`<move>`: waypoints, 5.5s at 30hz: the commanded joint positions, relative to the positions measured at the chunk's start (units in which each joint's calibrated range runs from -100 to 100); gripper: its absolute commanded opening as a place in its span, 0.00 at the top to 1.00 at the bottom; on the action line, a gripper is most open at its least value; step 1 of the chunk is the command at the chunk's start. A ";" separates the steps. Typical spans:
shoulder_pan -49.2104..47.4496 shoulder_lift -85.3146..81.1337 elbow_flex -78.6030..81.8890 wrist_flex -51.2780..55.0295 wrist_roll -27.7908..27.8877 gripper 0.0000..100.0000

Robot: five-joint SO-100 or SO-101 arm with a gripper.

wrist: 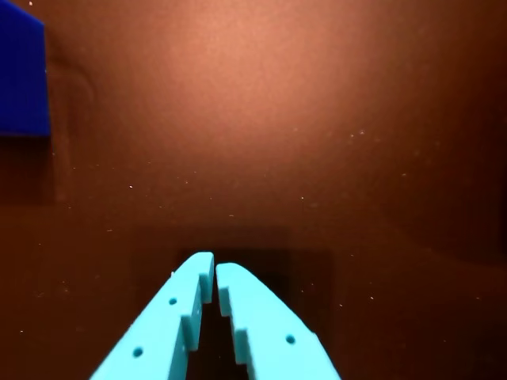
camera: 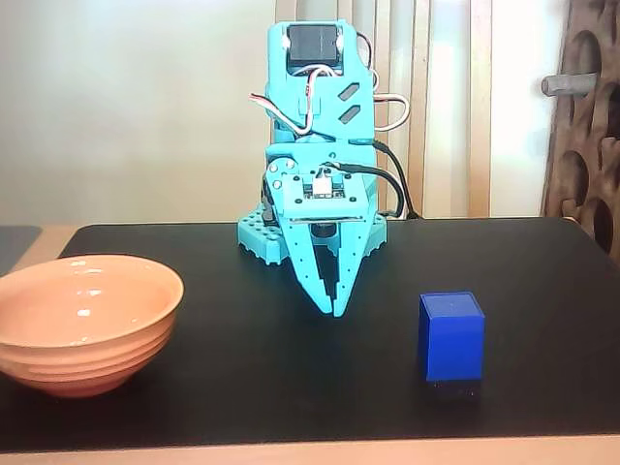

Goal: Place the blue cube in the orange bowl.

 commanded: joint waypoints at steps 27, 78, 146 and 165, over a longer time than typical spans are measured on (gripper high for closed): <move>0.70 -1.19 0.54 0.44 -0.04 1.00; 0.80 1.71 -0.91 -0.17 -0.51 1.00; -0.20 37.24 -30.49 -24.21 -0.67 0.72; -15.64 43.72 -43.56 -22.38 -3.77 0.72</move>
